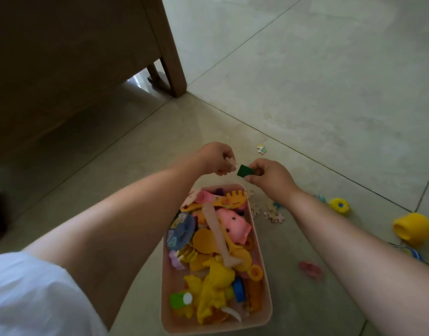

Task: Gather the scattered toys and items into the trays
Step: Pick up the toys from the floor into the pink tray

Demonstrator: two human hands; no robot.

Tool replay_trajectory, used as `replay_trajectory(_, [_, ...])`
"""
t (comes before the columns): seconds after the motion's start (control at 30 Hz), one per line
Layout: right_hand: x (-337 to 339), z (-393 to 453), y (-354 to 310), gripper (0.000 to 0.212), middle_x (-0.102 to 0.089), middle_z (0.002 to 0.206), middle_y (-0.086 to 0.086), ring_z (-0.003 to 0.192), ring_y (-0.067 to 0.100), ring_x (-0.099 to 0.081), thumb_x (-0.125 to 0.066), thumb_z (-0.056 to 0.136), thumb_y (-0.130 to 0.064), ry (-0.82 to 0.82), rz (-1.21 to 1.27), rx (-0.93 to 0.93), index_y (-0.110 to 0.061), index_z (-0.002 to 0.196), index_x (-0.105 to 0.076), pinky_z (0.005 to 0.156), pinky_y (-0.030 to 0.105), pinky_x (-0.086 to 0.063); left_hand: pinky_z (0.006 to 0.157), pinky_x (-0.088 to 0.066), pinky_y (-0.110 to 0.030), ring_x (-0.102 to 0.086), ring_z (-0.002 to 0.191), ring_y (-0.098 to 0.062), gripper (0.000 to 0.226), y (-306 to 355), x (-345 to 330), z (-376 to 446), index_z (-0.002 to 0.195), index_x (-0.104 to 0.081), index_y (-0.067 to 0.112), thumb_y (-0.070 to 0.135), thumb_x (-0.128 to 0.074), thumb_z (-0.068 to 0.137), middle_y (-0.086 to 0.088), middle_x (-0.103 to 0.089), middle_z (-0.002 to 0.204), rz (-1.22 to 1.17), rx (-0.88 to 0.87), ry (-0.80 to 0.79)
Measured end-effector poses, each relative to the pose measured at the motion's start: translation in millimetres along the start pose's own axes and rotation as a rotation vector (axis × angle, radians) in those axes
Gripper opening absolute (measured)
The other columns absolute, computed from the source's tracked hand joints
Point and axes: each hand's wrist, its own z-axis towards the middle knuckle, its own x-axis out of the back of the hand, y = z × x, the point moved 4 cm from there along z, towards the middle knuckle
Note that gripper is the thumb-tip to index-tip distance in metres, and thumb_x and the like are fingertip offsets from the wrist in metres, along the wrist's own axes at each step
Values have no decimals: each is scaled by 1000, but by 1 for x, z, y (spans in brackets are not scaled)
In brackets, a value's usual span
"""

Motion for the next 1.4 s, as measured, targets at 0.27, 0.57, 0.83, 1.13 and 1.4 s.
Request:
replay_trajectory(0.27, [-2,-15,-24,16,-69,88,-4,81,7,-61,-75,82,-26,-346,5,-16,-18,96,-72,67,19,-44,61,-49,-23,-60,75,-13,18,-22,16,-51,100,-70,21,28,-71,83,6,-66,79,297,141,-358])
replay_trajectory(0.57, [13,12,32,8,-56,77,-8,71,13,-57,-62,89,-19,61,-61,-170,-24,96,-64,54,23,-37,70,-51,-28,-60,80,-12,19,-6,1,-11,107,-65,23,27,-66,88,-1,-66,102,210,8,58])
replay_trajectory(0.83, [20,28,78,19,-63,103,2,90,20,-61,-57,88,-15,91,-150,-298,-26,103,-64,71,26,-44,88,-44,-32,-54,115,-28,54,23,-46,57,140,-41,22,23,-62,90,-12,-55,129,160,-16,145])
replay_trajectory(1.13, [27,29,94,23,-59,90,-6,84,11,-56,-63,87,-15,25,-73,-274,-22,109,-66,71,20,-37,94,-47,-37,-53,115,-34,54,33,-65,105,141,-41,25,27,-60,91,-16,-43,135,133,72,197])
replay_trajectory(1.4, [23,23,92,32,-58,95,-2,87,16,-58,-76,78,-23,19,-125,-255,-24,106,-63,67,23,-39,85,-50,-40,-52,101,-32,32,39,-74,108,109,-49,18,29,-68,86,-11,-46,115,221,109,182])
